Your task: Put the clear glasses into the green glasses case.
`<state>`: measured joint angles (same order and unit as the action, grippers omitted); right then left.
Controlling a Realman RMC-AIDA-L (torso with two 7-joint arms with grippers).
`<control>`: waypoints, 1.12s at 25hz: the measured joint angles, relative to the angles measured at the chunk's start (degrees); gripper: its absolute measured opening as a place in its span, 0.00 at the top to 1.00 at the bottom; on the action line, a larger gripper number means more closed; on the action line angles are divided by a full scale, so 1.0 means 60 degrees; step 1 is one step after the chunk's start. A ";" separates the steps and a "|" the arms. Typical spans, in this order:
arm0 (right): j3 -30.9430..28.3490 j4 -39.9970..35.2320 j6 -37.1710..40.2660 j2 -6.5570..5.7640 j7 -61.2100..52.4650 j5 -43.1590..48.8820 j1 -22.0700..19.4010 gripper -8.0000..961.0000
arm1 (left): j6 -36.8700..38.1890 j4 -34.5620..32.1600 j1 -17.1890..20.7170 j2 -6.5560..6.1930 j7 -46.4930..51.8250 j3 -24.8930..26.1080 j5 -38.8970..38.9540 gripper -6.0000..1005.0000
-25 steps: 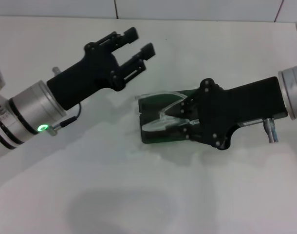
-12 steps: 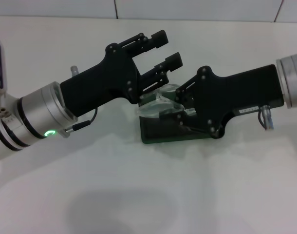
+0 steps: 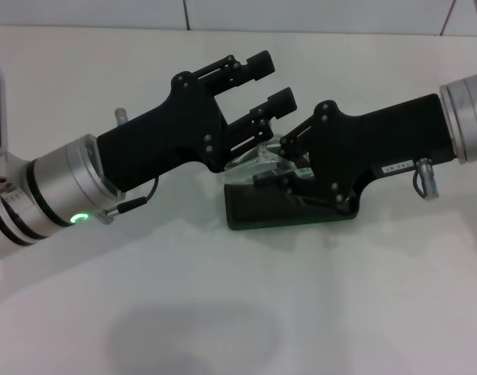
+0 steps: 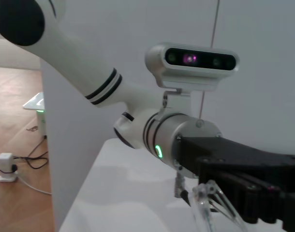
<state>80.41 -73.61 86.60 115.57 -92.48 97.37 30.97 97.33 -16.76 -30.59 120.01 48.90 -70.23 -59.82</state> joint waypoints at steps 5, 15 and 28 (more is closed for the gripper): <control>-0.0010 -0.0054 0.0291 0.0002 -0.0115 -0.0016 0.0018 0.86 | -0.0056 0.0036 0.0045 -0.0008 -0.0003 0.0027 0.0024 0.42; -0.0021 -0.0104 0.0413 -0.0010 -0.0181 0.0052 -0.0064 0.87 | -0.0193 0.0082 0.0089 -0.0021 -0.0093 0.0098 0.0107 0.42; -0.0179 -0.0366 0.0402 -0.0025 -0.1931 0.1820 0.0611 0.86 | -0.0834 0.0317 0.0578 -0.0057 -0.0013 0.2379 0.0152 0.42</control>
<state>79.33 -75.80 89.01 115.42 -104.06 108.29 34.63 92.33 -14.86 -27.13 119.66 48.82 -55.95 -58.91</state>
